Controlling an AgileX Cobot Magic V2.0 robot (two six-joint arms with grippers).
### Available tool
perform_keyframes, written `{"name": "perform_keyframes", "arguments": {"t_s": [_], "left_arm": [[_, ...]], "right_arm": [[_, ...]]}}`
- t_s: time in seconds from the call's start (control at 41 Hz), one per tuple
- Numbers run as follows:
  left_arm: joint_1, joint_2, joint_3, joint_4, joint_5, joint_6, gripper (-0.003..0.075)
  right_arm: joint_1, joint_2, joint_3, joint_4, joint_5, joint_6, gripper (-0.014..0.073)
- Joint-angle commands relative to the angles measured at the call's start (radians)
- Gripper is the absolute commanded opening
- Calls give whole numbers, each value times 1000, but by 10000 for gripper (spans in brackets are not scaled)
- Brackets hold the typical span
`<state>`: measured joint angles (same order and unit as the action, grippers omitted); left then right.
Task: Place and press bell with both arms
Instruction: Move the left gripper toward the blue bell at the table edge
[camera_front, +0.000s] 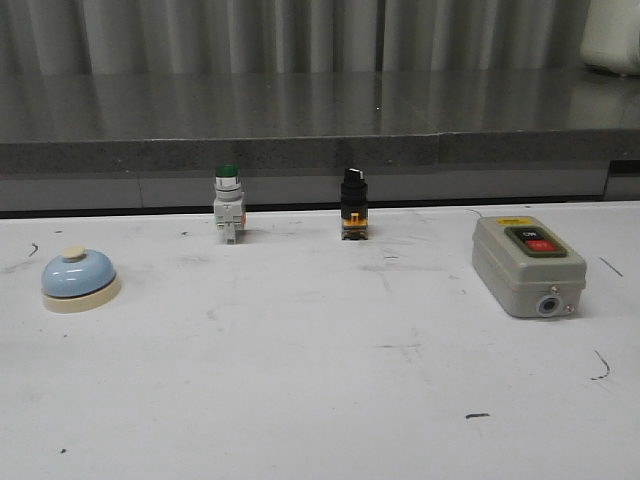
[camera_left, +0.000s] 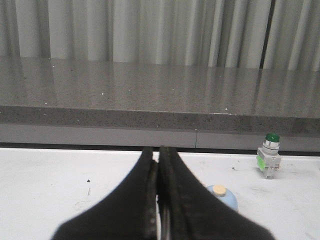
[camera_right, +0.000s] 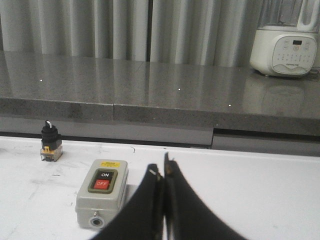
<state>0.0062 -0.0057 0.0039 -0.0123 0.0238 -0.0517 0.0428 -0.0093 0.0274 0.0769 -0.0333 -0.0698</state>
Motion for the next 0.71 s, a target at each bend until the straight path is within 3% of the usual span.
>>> {"name": "perform_keyframes", "arguments": {"t_s": [0.0,0.122,0.293,0.683], "left_arm": [[-1,-16,12,-11,-104,-6,-20],[-1,-16,-57,-31,-99,-6,-20],[-1,-11,-213,-31,-40,-6,-20],[-1,217,-637,-31,385,-6,-20]], "right_arm": [[1,-18,-14,0,-128,-4,-69],[1,-17,-84,0,-83,-4,-69],[1,-13,-238,-6,96,-4,-69],[1,237,-587,-15,347,-4,-69]]}}
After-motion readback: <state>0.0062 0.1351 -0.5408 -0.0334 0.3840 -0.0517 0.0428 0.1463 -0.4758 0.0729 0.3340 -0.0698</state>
